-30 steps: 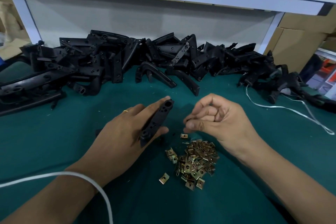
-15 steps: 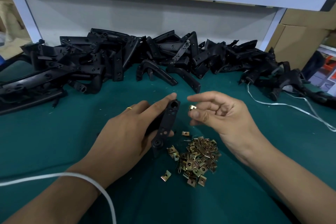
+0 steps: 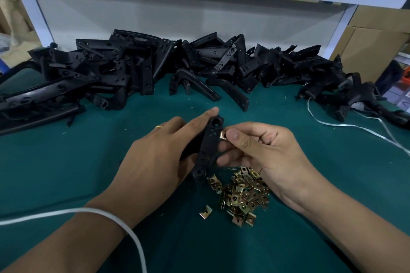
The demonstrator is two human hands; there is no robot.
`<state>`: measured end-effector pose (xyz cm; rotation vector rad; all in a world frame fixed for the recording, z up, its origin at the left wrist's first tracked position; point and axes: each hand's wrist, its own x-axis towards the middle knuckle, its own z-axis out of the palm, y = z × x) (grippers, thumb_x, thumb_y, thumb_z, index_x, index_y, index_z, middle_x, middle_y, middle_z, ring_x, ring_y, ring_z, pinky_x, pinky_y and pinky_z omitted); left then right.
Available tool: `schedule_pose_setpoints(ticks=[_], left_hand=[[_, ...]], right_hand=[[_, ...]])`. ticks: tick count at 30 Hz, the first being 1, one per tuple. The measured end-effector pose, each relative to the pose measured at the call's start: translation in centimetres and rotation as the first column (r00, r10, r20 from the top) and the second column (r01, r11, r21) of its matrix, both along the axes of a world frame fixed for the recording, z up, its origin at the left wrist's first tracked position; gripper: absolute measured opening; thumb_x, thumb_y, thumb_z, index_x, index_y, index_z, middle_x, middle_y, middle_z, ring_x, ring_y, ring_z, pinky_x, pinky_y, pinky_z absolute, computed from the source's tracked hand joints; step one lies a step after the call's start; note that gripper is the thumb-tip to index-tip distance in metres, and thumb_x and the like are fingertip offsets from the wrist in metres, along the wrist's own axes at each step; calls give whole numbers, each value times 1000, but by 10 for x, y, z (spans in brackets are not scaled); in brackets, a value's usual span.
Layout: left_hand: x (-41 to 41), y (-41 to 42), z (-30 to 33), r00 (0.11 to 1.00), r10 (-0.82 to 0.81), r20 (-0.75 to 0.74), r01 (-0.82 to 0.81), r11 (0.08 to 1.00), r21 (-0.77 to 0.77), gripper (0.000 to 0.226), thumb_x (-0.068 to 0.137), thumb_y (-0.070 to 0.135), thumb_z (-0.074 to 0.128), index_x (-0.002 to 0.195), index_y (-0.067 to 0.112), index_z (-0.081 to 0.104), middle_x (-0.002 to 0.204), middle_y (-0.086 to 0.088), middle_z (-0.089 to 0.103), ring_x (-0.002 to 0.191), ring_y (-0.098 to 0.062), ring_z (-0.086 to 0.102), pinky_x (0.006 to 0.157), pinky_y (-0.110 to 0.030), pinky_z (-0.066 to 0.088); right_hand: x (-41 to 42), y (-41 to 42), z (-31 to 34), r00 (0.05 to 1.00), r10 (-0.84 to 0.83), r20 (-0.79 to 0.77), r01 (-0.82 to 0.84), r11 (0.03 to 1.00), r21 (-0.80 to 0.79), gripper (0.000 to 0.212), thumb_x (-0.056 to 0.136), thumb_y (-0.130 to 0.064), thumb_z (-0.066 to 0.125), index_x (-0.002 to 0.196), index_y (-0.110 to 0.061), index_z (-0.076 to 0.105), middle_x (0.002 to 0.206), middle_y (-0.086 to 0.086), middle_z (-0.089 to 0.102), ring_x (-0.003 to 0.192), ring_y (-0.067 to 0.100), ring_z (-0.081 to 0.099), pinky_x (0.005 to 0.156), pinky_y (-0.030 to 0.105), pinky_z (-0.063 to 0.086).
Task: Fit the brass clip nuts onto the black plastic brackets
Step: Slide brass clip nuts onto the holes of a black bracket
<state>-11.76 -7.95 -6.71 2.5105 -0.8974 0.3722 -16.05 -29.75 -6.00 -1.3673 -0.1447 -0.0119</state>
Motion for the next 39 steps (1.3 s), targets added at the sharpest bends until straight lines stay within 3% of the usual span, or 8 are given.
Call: schedule_pose_setpoints(ticks=[4,8,13,21,25,30,39], left_hand=[[0,-1,-1,1000,9,10,-9,1000,-4,87,80,36,44,158,57,11,98,16,43,80,-6,34,59,-29,41],[-1,-2,-2,1000,3,21,-3,1000,-11,88,83,35,50,157,59,9,101,15,46,84,-12,47,63,-37,52],[1,-1,-5,999,-7,41,8,1000,-22,86,87,37,54,157,59,9,101,15,48,85,-12,51,63,-40,54],[2,-2,-10,994,-86,74,84,996,39,87,91,30,47,160,52,-2,106,11,48,93,-17,50,69,-34,47],[1,-3,-11,992,-106,63,103,993,52,93,91,28,52,161,48,-7,110,11,49,97,-19,50,77,-33,45],[1,-3,-10,993,-108,42,106,993,45,93,82,36,44,161,48,-5,110,12,50,99,-19,50,80,-35,46],[1,-5,-2,983,-79,166,48,982,182,91,83,46,30,162,37,-11,106,10,46,94,-20,46,84,-38,46]], right_hand=[[-1,2,1,1000,-16,7,16,1000,8,21,85,-21,77,99,-6,81,92,21,77,74,29,78,68,31,63],[0,1,1,999,-36,27,36,999,-1,19,87,-19,77,100,-5,79,94,25,77,75,31,77,71,32,63],[1,2,-2,993,-38,114,42,999,-35,11,89,-14,76,97,-7,76,90,28,76,72,35,77,71,36,63],[2,-5,-3,963,-19,269,81,972,-222,8,91,-10,76,93,-4,72,84,20,78,63,33,74,64,35,62],[1,-6,-2,960,3,279,72,964,-257,7,92,-12,75,93,-6,71,83,19,78,61,31,73,63,35,61],[0,-3,-2,960,30,278,42,968,-249,7,92,-15,75,93,-9,71,83,19,77,62,31,73,62,34,61],[-1,0,-4,971,-15,241,65,978,-199,24,88,-26,79,92,-20,56,81,20,77,58,32,72,61,31,58]])
